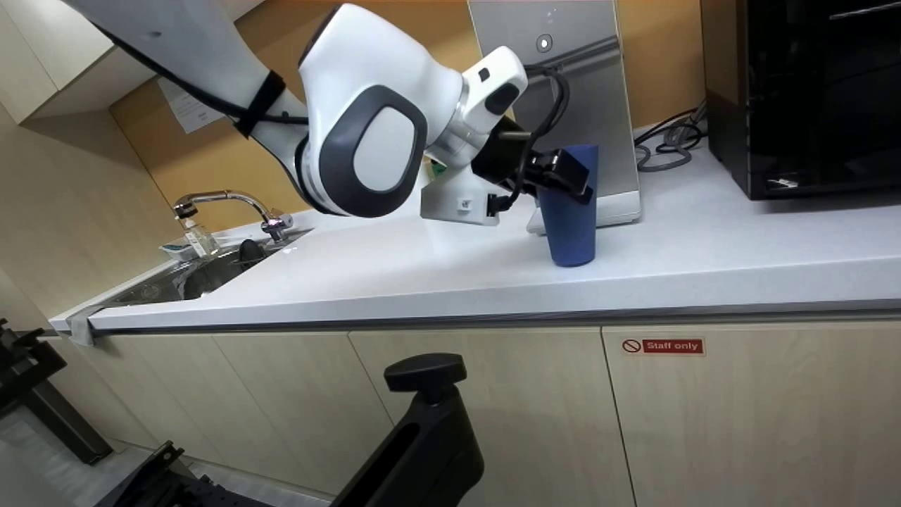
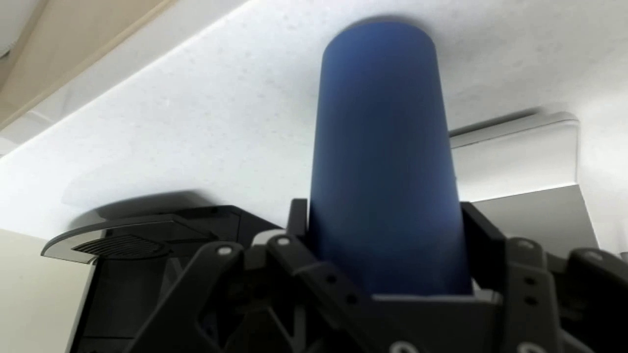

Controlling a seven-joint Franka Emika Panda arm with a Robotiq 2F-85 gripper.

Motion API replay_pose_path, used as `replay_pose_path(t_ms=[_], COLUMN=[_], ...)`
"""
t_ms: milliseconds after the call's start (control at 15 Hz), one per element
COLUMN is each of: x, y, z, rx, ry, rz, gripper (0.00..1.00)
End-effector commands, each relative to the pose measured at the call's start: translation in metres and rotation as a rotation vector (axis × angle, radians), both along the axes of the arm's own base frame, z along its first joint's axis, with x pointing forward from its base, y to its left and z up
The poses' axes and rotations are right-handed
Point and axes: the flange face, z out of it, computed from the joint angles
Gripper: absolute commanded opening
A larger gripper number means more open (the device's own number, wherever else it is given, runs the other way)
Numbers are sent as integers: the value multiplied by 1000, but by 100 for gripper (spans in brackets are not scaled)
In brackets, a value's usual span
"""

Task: Put the blue cup on the counter

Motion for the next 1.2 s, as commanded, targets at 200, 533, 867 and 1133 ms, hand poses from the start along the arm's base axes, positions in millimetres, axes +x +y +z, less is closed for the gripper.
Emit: replay_pose_path(t_ms=[200, 533, 867, 1133], x=[5, 2, -5, -22], y=[-5, 3, 13, 24], z=[1, -9, -21, -30], rx=[-22, 13, 33, 50], ry=[3, 10, 38, 71], rz=[14, 4, 4, -25], gripper=[93, 100, 100, 100])
